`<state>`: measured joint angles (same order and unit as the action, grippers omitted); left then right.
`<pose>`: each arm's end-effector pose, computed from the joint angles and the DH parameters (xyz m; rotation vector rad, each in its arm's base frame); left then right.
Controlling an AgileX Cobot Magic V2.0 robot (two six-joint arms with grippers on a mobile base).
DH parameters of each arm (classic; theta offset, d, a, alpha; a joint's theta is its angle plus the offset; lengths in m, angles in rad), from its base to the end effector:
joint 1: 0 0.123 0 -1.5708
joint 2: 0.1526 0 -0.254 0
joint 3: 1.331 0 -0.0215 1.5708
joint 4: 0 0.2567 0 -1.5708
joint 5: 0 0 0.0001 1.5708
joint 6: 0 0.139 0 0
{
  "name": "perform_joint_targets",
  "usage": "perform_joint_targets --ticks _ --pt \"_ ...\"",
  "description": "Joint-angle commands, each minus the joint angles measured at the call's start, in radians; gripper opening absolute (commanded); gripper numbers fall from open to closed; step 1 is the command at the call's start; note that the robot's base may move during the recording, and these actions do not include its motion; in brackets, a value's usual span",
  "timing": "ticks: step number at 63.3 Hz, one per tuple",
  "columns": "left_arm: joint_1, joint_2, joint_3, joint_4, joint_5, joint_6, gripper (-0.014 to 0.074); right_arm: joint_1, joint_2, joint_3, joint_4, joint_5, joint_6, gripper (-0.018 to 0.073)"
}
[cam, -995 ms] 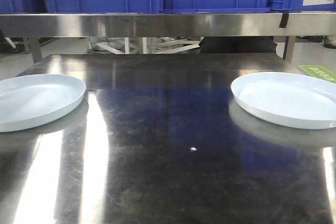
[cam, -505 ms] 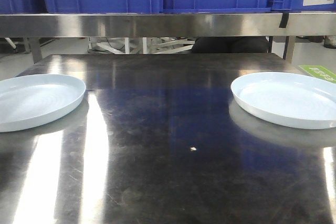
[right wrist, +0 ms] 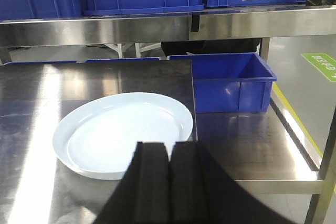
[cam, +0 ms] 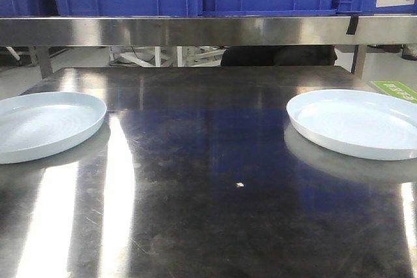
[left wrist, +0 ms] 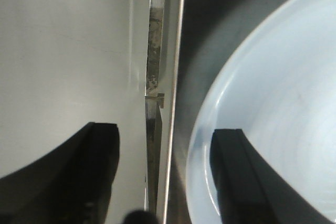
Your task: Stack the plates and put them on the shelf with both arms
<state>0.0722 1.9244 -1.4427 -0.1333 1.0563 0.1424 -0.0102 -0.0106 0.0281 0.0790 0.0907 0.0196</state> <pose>0.3855 0.0117 0.1293 0.0173 3.0054 -0.1601 0.1421 -0.0004 0.1953 0.0807 1.5900 0.0743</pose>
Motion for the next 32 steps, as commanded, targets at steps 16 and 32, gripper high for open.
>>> perform_joint_targets --ticks 16,32 --pt "-0.004 -0.051 -0.030 -0.009 0.001 0.039 0.0321 0.002 -0.019 0.001 -0.008 -0.091 -0.003 0.0057" --pt "-0.012 -0.051 -0.030 -0.011 0.017 0.045 0.0204 0.002 -0.019 0.001 -0.008 -0.091 -0.003 0.0057"
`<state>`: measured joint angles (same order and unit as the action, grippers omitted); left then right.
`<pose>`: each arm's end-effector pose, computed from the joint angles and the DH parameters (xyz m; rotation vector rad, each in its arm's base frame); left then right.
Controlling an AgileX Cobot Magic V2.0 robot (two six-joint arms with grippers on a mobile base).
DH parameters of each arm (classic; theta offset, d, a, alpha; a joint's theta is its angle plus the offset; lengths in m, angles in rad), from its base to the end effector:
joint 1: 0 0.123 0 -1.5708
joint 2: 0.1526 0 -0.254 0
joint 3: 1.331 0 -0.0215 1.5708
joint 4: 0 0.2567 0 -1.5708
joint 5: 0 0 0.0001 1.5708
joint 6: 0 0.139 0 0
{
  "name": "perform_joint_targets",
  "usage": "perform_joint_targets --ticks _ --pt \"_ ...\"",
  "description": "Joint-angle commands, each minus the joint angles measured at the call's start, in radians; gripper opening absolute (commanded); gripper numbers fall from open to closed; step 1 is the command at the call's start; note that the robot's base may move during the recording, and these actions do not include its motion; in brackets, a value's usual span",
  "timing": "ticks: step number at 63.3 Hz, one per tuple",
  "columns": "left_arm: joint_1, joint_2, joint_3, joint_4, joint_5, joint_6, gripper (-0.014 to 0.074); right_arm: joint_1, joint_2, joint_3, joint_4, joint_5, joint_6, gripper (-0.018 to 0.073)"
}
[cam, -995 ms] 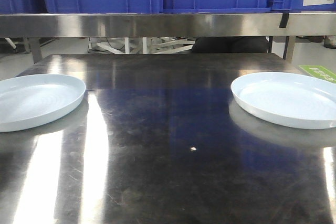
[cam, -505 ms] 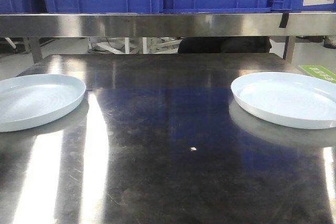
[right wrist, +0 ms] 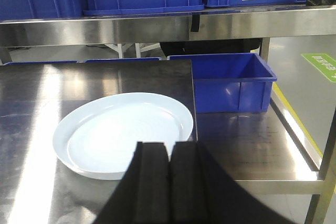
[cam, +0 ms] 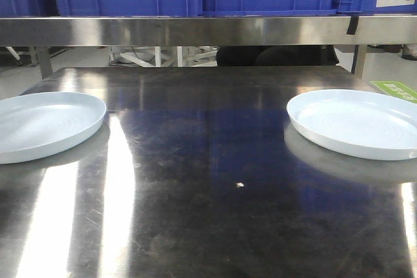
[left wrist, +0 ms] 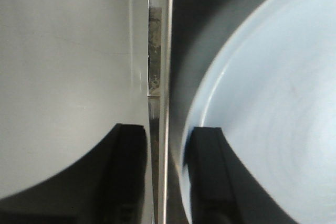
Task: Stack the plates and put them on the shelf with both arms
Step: 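Grip the plate rim with the left gripper and slide it toward the table center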
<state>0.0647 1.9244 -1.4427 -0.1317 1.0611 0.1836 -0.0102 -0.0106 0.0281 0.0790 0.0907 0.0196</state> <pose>0.3849 0.0090 0.1292 0.0921 3.0074 -0.1559 0.1421 -0.0004 0.1953 0.0807 1.5900 0.0743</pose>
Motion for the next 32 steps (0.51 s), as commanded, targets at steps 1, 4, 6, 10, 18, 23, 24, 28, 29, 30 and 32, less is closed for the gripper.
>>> perform_joint_targets --ticks 1,4,6,10,18,23,24,28,29,30,32 --pt "-0.005 -0.051 -0.030 -0.013 0.014 0.004 0.0200 0.002 -0.019 0.001 -0.008 -0.091 -0.003 0.0057" --pt "-0.005 -0.051 -0.030 -0.013 0.021 0.004 0.0186 0.002 -0.019 0.001 -0.008 -0.091 -0.003 0.0057" --pt "-0.005 -0.051 -0.030 -0.013 0.023 0.004 0.0179 0.002 -0.019 0.001 -0.008 -0.091 -0.003 0.0057" --pt "-0.005 -0.051 -0.030 -0.013 0.036 0.004 0.0158 0.002 -0.019 0.001 -0.008 -0.091 -0.003 0.0057" --pt "-0.005 -0.051 -0.030 -0.015 0.054 0.004 0.0090 0.002 -0.019 0.001 -0.008 -0.091 -0.003 0.0057" --pt "-0.005 -0.051 -0.030 -0.019 0.056 0.004 0.0081 0.002 -0.019 0.001 -0.008 -0.091 -0.003 0.0057" --pt "-0.005 -0.051 -0.030 -0.022 0.055 0.004 0.0081 0.002 -0.019 0.001 -0.008 -0.091 -0.003 0.0057" --pt "-0.005 -0.051 -0.030 -0.037 0.063 0.004 0.0081 0.002 -0.019 0.001 -0.008 -0.091 -0.003 0.0057" --pt "-0.005 -0.051 -0.030 -0.037 0.065 0.004 0.0081 0.002 -0.019 0.001 -0.008 -0.091 -0.003 0.0057" --pt "-0.005 -0.051 -0.030 -0.040 0.065 0.004 0.0081 0.002 -0.019 0.001 -0.008 -0.091 -0.003 0.0057" --pt "-0.005 -0.051 -0.030 -0.044 0.070 0.004 0.0081 0.002 -0.019 0.001 -0.008 -0.091 -0.003 0.0057"
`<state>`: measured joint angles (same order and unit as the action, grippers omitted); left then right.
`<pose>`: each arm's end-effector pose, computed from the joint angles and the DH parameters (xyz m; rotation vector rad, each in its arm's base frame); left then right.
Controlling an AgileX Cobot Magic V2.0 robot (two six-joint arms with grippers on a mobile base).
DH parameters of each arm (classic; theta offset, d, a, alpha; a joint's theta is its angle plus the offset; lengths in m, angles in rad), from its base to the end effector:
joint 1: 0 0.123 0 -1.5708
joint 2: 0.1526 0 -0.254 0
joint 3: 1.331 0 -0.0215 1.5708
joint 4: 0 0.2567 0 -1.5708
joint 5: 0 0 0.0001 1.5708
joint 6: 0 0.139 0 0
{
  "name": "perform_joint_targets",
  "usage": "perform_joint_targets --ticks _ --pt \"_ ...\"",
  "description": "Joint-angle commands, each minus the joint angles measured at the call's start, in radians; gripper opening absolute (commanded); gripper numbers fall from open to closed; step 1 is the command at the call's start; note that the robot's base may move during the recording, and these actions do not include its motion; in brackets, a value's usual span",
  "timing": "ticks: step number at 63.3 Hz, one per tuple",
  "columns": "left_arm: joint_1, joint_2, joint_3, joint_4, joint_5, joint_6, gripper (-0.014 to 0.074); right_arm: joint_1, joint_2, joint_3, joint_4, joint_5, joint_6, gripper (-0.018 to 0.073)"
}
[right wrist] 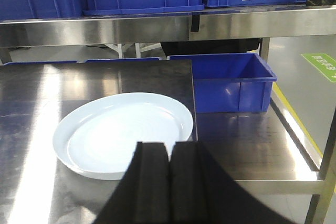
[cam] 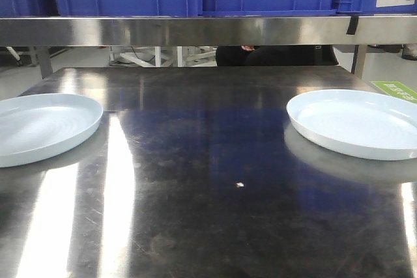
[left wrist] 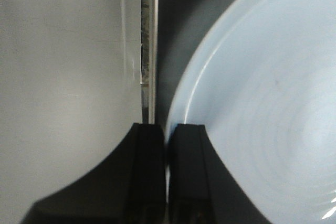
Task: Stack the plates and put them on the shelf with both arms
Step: 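Grip the plate rim with the left gripper and slide it toward the table center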
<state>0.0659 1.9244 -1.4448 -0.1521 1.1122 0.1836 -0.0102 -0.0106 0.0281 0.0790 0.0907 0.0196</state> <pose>0.3786 0.0061 0.1295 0.0836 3.0513 -0.1977 0.1421 -0.0004 0.1953 0.0807 1.5900 0.0743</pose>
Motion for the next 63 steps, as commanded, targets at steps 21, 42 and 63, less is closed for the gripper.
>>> perform_joint_targets --ticks 21,42,63 --pt "0.000 -0.074 -0.042 -0.164 0.046 0.055 0.0081 0.002 -0.019 0.001 -0.008 -0.091 -0.003 0.0057" --pt "0.036 -0.151 -0.042 -0.350 0.059 0.085 0.0081 0.002 -0.019 0.001 -0.008 -0.091 -0.003 0.0057" --pt "-0.073 -0.170 -0.042 -0.449 0.027 0.083 0.0081 0.002 -0.019 0.001 -0.008 -0.091 -0.003 0.0057"
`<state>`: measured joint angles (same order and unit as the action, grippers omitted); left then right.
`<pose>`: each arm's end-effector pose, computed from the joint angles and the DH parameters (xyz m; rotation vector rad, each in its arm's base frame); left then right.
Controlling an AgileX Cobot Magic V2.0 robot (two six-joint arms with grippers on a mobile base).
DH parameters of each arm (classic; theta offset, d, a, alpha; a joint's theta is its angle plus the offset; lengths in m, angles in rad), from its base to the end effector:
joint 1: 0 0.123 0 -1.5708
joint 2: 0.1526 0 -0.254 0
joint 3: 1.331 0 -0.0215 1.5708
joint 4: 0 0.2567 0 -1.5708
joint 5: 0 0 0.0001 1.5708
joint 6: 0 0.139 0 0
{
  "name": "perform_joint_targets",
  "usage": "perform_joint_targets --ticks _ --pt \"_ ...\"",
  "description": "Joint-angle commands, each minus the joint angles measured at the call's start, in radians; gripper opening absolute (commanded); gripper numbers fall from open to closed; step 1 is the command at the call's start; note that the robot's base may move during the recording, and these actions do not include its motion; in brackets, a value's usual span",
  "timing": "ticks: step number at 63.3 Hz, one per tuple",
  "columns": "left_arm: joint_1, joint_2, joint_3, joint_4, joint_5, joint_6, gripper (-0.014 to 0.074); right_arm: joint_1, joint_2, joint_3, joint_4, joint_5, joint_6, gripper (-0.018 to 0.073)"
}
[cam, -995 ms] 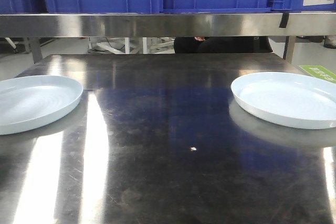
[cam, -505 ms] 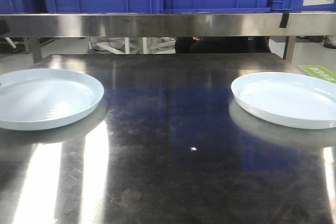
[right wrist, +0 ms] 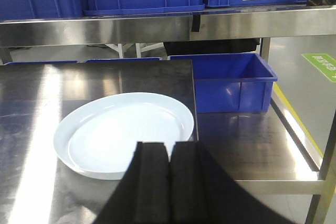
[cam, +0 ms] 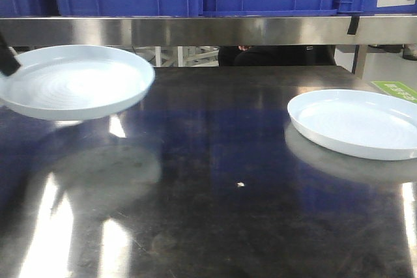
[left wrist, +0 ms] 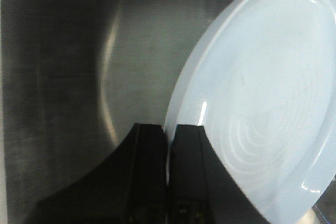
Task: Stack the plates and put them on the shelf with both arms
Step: 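Grip the plate rim with the left gripper and slide it toward the table center, then open the left gripper and raise it away from the plate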
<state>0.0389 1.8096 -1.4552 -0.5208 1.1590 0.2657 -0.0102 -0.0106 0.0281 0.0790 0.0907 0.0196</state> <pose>0.3767 -0.0488 0.1895 0.0703 2.8497 -0.6758 0.1421 -0.0004 0.1953 0.0807 1.5900 0.0743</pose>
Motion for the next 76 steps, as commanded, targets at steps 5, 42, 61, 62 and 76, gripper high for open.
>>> perform_joint_targets --ticks 5,42,61,62,76 --pt "-0.091 -0.051 -0.032 -0.095 -0.065 0.000 0.0081 0.002 -0.019 0.001 -0.008 -0.091 -0.003 0.0057" --pt "-0.287 0.081 -0.032 -0.156 -0.197 -0.007 0.0080 0.002 -0.019 0.001 -0.008 -0.091 -0.003 0.0057" --pt "-0.287 0.092 -0.032 -0.152 -0.234 -0.007 0.0081 0.002 -0.019 0.001 -0.008 -0.091 -0.003 0.0057" --pt "-0.287 0.092 -0.032 -0.152 -0.234 -0.007 0.0081 0.002 -0.019 0.001 -0.008 -0.091 -0.003 0.0057" --pt "-0.291 0.100 -0.032 -0.152 -0.213 -0.007 0.0141 0.002 -0.019 0.001 -0.008 -0.091 -0.003 0.0057"
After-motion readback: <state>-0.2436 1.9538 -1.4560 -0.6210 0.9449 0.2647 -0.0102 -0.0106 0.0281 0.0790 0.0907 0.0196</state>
